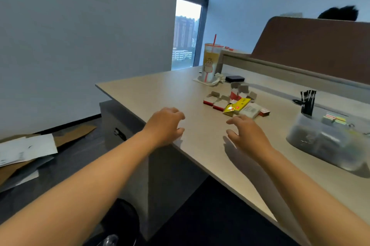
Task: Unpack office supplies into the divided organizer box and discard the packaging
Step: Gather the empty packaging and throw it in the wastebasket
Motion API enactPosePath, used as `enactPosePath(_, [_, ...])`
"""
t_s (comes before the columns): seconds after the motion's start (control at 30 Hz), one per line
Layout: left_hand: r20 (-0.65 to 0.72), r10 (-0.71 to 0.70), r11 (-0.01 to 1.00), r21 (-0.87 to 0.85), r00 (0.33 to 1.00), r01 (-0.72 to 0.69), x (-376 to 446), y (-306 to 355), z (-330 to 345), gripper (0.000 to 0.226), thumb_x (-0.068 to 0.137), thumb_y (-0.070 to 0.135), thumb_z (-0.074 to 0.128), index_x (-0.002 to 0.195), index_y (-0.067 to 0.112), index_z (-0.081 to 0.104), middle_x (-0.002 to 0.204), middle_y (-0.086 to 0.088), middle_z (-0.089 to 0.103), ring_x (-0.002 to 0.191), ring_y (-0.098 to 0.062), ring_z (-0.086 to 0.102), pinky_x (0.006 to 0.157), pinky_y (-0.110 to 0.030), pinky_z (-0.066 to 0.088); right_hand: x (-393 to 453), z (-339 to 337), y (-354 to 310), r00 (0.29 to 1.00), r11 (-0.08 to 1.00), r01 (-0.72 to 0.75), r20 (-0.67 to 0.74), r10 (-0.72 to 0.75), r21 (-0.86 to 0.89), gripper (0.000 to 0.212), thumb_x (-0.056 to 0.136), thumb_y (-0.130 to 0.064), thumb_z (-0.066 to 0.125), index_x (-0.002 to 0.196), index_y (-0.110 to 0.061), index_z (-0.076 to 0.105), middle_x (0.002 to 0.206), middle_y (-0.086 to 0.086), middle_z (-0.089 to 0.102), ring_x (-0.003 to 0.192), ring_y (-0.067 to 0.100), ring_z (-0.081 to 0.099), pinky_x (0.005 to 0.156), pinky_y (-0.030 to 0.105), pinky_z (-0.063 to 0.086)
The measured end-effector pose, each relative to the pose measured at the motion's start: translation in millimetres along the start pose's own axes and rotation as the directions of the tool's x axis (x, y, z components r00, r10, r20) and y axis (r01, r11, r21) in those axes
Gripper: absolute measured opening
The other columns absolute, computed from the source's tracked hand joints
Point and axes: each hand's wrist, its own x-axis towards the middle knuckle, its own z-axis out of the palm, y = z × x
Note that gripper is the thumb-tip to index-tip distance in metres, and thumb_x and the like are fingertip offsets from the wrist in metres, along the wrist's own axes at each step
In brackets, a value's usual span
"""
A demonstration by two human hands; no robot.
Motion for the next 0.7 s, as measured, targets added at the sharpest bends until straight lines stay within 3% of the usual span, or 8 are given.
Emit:
enactPosePath(0.43, [0.010,0.028,0.986,-0.162,1.000,-0.026,134.9,39.1,57.9,0.050,0.084,0.027,0.057,0.130,0.013,0.041,0.137,-0.007,0.043,0.120,-0.024,0.045,0.097,-0.034,0.040,68.6,9.2,89.1,0.984,0.990,-0.134,-0.110,0.137,0.035,0.043,0.086,-0.022,0.054,0.127,-0.009,0.045,0.134,0.010,0.046,0.121,0.023,0.041,0.098,0.032,0.038])
enactPosePath(0.7, [0.114,0.013,0.993,-0.117,0.993,0.001,186.2,8.4,73.8,0.054,0.087,0.022,0.055,0.136,0.015,0.033,0.142,-0.007,0.038,0.127,-0.026,0.040,0.103,-0.038,0.038,124.4,28.0,73.9,0.998,0.999,0.015,-0.052,-0.016,-0.037,0.044,0.086,-0.031,0.054,0.127,-0.016,0.045,0.134,0.005,0.048,0.123,0.021,0.040,0.102,0.035,0.034])
